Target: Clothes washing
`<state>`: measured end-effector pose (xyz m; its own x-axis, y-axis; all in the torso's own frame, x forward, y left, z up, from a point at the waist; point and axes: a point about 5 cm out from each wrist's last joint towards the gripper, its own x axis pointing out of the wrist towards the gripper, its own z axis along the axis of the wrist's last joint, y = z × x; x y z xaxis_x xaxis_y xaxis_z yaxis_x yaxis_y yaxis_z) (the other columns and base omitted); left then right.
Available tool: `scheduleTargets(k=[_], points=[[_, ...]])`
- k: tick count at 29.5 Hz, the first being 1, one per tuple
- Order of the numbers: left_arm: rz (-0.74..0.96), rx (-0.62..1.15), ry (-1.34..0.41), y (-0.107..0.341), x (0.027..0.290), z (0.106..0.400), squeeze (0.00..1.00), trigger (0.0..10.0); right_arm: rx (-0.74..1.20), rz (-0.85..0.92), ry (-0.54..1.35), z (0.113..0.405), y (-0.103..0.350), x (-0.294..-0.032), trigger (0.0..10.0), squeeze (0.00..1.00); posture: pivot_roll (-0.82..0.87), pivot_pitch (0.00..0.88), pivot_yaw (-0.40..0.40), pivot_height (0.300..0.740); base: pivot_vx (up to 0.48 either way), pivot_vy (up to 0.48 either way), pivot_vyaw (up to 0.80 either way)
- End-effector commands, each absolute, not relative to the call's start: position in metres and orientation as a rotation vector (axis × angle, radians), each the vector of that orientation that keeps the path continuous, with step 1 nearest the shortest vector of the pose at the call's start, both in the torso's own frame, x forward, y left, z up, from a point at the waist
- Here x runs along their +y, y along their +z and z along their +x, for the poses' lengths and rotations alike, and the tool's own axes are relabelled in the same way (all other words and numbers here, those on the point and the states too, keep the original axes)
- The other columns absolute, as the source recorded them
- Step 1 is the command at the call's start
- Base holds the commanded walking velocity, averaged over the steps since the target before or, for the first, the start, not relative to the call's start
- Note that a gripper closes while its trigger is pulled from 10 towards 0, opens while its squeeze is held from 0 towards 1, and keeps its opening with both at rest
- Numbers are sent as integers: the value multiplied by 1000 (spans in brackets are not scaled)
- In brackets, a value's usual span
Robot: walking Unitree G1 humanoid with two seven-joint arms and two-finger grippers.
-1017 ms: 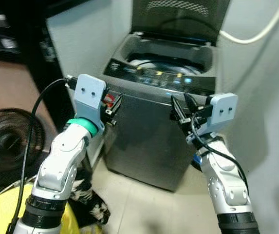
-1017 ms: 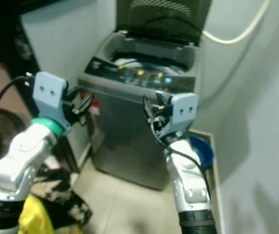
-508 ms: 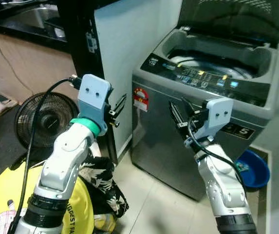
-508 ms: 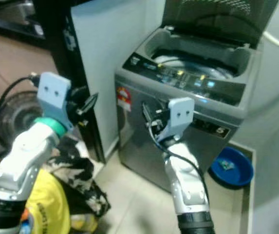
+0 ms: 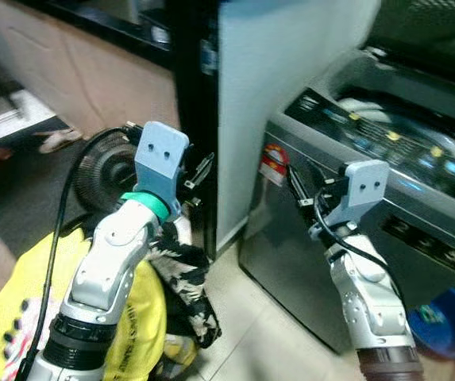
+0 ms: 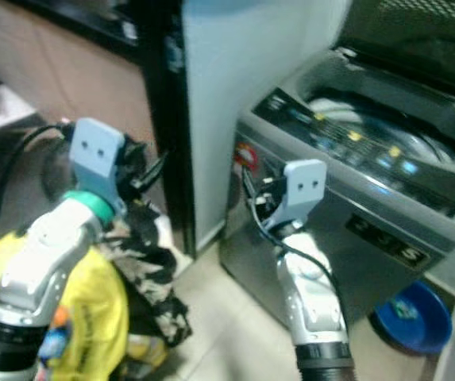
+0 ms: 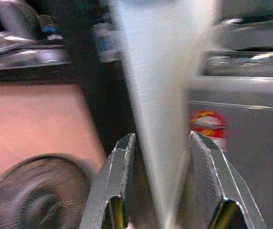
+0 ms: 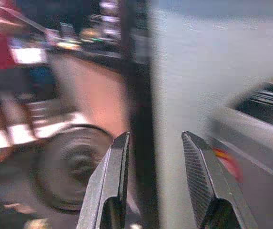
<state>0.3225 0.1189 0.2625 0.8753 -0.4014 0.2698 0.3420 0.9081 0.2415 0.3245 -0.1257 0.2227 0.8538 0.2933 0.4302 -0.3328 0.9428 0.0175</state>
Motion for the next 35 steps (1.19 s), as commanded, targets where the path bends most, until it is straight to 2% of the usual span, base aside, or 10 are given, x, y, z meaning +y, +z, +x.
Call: scheduleTargets(k=[1,33,35], points=[[189,-296,-405,255,115,322,0,10000,-413,83,310,324,215,-131,10000,0,-5,68,28,740,0,0,788],[190,-278,-392,249,113,324,0,10000,-407,95,307,326,210,-131,10000,0,-5,67,28,740,0,0,789],[197,-272,-384,248,113,325,0,10000,-401,120,304,326,209,-132,10000,0,-5,67,28,740,356,315,0]])
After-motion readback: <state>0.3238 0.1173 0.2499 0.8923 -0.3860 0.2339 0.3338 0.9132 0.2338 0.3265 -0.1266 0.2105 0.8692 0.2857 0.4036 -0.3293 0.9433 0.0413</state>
